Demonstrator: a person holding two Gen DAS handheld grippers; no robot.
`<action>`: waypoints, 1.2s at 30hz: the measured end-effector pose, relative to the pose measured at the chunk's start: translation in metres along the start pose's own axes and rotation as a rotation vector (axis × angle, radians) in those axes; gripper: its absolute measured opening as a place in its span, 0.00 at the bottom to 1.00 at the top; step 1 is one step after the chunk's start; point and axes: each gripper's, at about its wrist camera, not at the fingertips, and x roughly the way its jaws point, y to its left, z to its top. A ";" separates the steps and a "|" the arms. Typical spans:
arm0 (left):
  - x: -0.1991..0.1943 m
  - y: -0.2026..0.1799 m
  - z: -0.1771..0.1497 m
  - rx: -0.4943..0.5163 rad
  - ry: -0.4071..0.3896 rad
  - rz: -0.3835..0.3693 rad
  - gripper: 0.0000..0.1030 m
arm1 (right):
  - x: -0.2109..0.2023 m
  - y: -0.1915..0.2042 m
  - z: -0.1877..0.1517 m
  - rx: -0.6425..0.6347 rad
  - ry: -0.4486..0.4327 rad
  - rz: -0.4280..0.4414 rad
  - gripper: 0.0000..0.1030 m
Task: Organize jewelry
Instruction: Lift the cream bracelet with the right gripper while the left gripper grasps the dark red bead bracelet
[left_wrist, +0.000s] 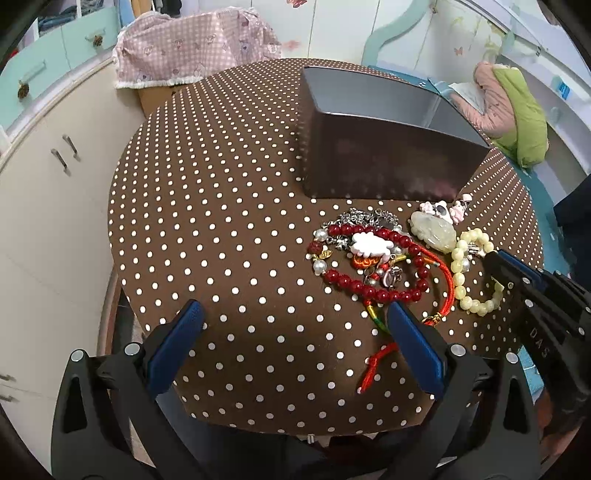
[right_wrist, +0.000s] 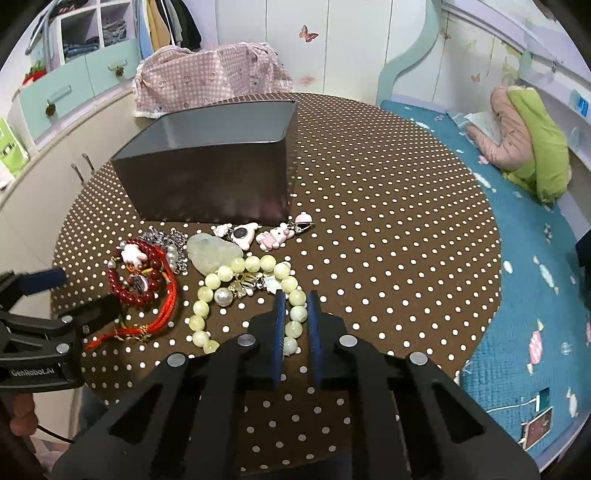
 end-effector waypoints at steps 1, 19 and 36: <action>-0.001 0.002 -0.001 -0.004 -0.004 -0.006 0.96 | 0.000 -0.002 0.001 0.009 0.001 0.014 0.09; 0.003 0.027 0.035 -0.085 0.008 -0.016 0.76 | -0.036 -0.021 0.019 0.075 -0.064 0.087 0.08; 0.015 0.055 0.079 -0.083 0.089 -0.089 0.08 | -0.048 -0.029 0.041 0.088 -0.119 0.154 0.08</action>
